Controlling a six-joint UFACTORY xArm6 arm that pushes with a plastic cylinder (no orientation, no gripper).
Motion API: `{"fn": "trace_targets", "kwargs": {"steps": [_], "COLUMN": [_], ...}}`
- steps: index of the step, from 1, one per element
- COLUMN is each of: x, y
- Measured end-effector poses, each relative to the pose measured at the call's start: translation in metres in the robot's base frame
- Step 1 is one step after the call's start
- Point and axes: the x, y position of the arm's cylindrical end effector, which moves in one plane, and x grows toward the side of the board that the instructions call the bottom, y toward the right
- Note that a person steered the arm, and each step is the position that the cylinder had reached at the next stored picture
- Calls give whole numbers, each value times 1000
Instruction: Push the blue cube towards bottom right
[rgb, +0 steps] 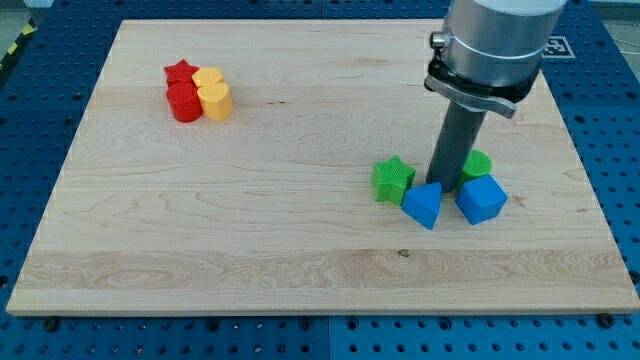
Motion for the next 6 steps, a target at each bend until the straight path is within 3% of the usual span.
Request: {"fn": "trace_targets", "kwargs": {"steps": [3,5,6], "x": [27,29,54], "y": [73,12,58]}}
